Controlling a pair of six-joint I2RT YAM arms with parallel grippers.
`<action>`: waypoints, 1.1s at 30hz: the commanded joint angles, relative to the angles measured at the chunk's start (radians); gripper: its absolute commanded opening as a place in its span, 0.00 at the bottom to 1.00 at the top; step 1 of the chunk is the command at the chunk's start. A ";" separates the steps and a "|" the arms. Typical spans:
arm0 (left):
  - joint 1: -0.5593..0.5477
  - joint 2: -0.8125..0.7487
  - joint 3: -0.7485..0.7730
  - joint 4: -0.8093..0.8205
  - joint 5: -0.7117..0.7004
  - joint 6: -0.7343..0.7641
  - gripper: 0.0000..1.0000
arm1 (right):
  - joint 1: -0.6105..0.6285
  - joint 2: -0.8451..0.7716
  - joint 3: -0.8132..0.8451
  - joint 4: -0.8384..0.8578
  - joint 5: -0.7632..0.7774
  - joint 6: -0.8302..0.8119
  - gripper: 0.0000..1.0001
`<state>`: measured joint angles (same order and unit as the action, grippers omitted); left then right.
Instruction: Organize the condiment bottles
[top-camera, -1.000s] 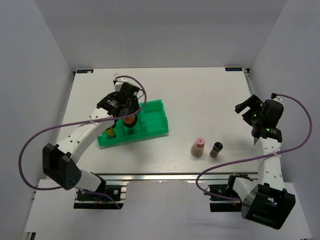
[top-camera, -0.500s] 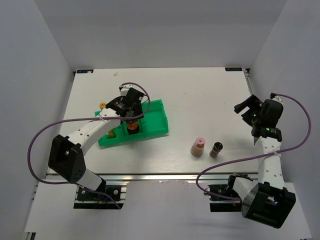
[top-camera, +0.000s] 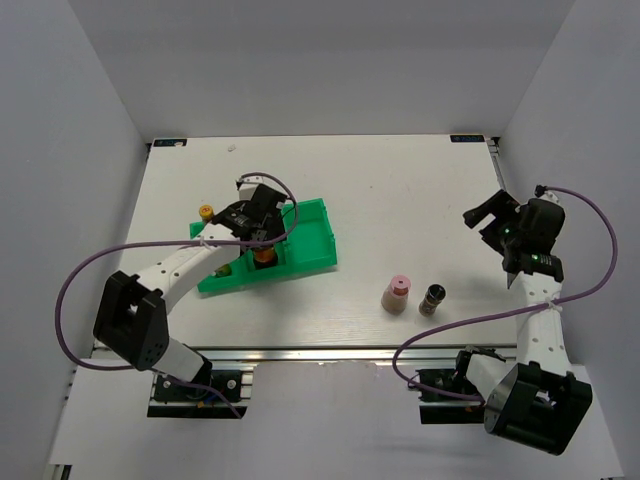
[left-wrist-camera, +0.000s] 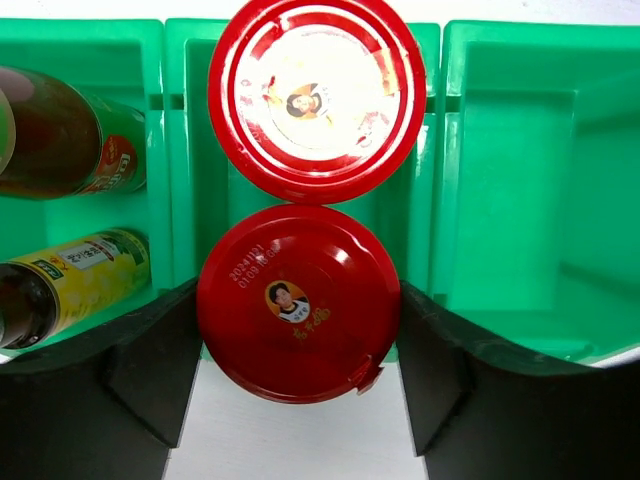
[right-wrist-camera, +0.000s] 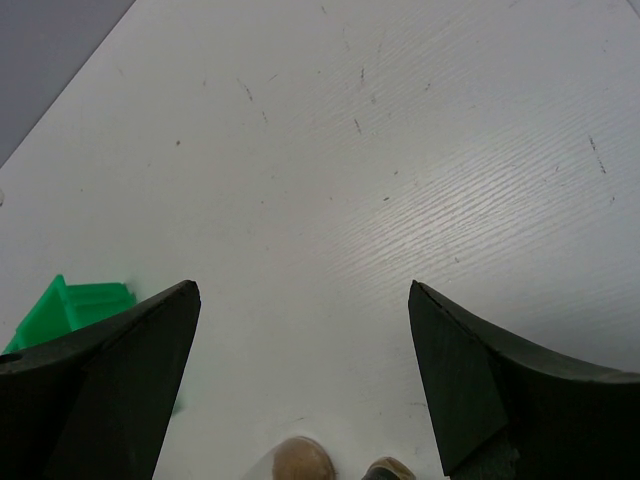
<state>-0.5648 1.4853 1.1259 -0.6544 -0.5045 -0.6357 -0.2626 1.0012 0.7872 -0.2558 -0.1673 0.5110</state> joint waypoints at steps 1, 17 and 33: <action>0.006 -0.074 0.002 0.052 0.000 -0.009 0.84 | 0.043 -0.027 0.030 -0.011 -0.015 -0.043 0.89; 0.005 -0.315 0.005 0.002 0.026 -0.051 0.98 | 0.635 0.071 0.172 -0.283 0.275 -0.200 0.89; 0.005 -0.339 -0.066 0.010 -0.020 -0.065 0.98 | 0.875 0.195 0.096 -0.416 0.356 -0.154 0.88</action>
<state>-0.5648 1.1576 1.0618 -0.6579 -0.5198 -0.7006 0.5808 1.1721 0.8982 -0.6418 0.1764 0.3412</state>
